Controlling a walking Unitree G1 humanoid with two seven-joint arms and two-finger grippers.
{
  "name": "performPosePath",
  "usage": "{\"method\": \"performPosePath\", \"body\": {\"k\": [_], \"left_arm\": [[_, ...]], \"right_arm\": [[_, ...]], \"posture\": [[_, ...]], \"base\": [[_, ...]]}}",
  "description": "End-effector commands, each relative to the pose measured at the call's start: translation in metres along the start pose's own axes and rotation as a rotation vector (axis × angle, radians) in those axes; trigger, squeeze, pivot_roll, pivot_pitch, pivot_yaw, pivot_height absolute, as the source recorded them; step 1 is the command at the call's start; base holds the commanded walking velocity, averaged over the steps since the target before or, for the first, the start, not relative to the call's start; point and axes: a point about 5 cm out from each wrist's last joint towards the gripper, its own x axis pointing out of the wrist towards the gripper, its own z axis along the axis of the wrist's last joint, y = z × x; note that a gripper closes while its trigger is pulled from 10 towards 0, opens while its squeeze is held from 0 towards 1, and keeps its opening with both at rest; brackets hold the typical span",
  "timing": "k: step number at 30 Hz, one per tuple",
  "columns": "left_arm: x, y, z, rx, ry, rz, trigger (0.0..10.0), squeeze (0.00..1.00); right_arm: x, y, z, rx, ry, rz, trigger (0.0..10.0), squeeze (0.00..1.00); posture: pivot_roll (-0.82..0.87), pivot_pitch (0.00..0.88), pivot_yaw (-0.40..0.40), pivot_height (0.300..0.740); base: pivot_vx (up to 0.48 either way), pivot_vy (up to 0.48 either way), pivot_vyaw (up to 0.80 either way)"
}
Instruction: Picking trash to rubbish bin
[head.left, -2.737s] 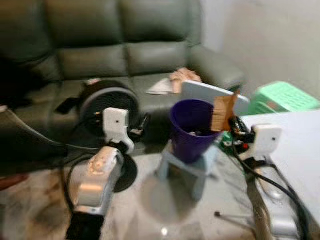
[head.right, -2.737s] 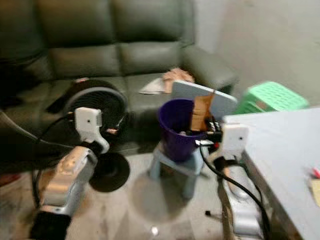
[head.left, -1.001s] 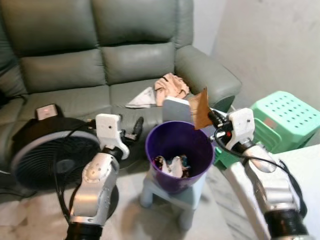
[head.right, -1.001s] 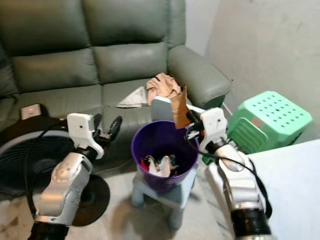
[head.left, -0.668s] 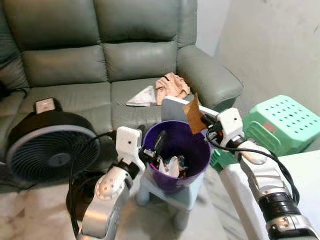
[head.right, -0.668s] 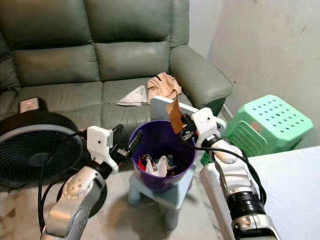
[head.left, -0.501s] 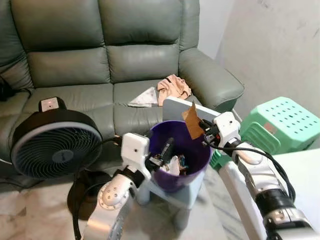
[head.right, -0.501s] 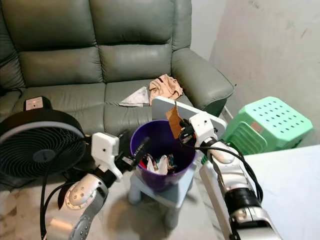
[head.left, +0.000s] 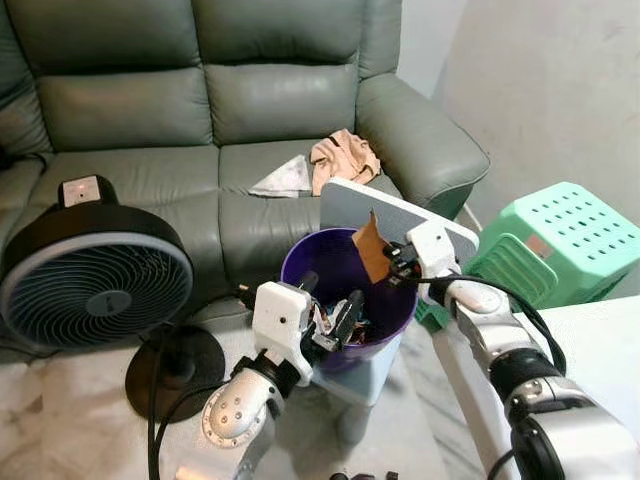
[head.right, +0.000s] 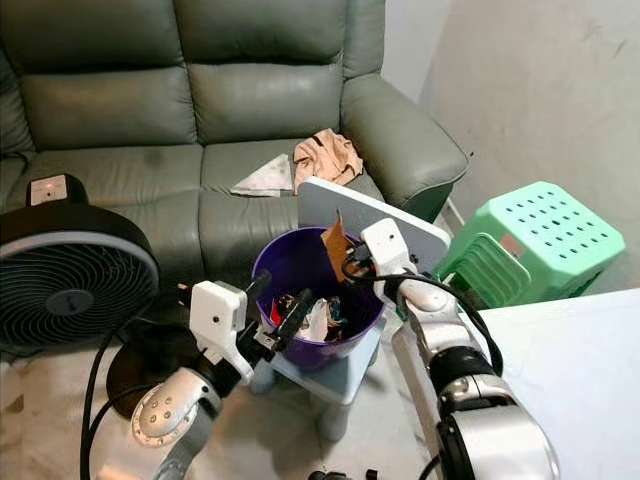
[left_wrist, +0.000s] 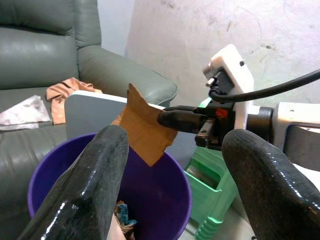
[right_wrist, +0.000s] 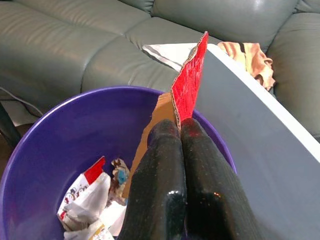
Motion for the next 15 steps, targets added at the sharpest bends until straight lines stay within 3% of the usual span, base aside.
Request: {"method": "performPosePath", "body": {"k": [1,12,13,15], "left_arm": [[-0.002,-0.006,0.001,-0.004,0.004,-0.003,10.0,0.0],[-0.011,-0.016,-0.002,-0.044,0.019,0.03,10.0,0.0],[-0.011,-0.017,-0.003,-0.047,0.022,0.031,10.0,0.0],[-0.012,-0.018,-0.002,-0.051,0.019,0.032,10.0,0.0]], "right_arm": [[0.0,-0.001,-0.003,0.002,0.018,-0.006,10.0,0.0],[0.007,0.007,-0.004,0.064,0.074,0.02,10.0,0.0],[0.008,0.008,-0.004,0.102,0.071,0.029,10.0,0.95],[0.009,0.008,0.001,0.136,0.043,0.038,10.0,1.0]], "posture": [[0.08,0.192,-0.12,0.74],[0.1,0.212,-0.158,0.74],[0.11,0.212,-0.165,0.74],[0.11,0.21,-0.167,0.74]], "base": [[0.0,0.0,0.0],[0.0,0.0,0.0],[0.0,0.0,0.0],[0.0,0.0,0.0]]}}
